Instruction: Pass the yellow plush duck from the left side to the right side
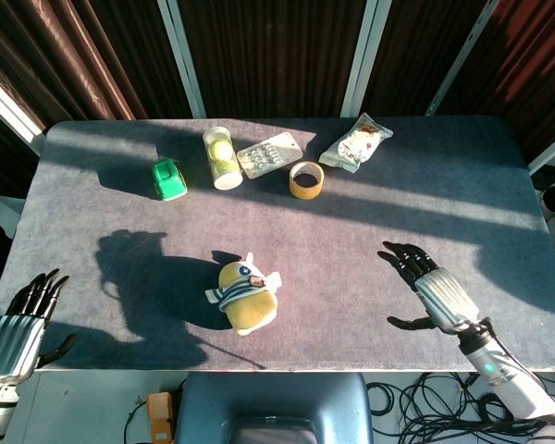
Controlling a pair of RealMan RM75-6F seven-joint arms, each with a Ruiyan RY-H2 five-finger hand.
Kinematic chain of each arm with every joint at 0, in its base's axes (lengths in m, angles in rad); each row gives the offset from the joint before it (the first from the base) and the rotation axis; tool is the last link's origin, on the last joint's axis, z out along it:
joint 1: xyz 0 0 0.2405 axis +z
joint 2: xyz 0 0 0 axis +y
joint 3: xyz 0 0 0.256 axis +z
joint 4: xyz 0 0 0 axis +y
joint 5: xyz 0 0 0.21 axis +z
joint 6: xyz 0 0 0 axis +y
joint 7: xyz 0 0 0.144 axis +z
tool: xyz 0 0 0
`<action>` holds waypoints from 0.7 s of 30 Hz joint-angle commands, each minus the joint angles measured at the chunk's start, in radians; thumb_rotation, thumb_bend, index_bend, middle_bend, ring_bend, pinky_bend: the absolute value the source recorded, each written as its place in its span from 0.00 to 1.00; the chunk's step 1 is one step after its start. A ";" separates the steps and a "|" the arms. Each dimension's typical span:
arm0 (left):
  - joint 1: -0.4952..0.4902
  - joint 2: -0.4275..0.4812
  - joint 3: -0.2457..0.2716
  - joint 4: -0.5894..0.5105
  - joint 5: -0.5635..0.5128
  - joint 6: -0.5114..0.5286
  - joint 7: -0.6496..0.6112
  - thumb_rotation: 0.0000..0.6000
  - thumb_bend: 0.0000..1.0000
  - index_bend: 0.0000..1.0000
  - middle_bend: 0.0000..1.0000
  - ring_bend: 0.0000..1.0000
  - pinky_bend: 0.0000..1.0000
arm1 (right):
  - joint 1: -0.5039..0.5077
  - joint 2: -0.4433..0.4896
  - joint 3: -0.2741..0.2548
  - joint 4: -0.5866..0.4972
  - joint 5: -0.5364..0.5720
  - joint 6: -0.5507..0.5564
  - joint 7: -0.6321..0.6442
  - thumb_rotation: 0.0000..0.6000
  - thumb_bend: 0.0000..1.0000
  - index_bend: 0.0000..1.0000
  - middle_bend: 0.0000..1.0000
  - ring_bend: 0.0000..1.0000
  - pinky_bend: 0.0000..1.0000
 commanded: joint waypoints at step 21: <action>0.064 0.060 -0.027 -0.031 0.032 0.004 -0.101 1.00 0.23 0.00 0.01 0.01 0.16 | 0.439 -0.248 0.170 -0.041 0.433 -0.538 -0.267 1.00 0.00 0.00 0.00 0.00 0.08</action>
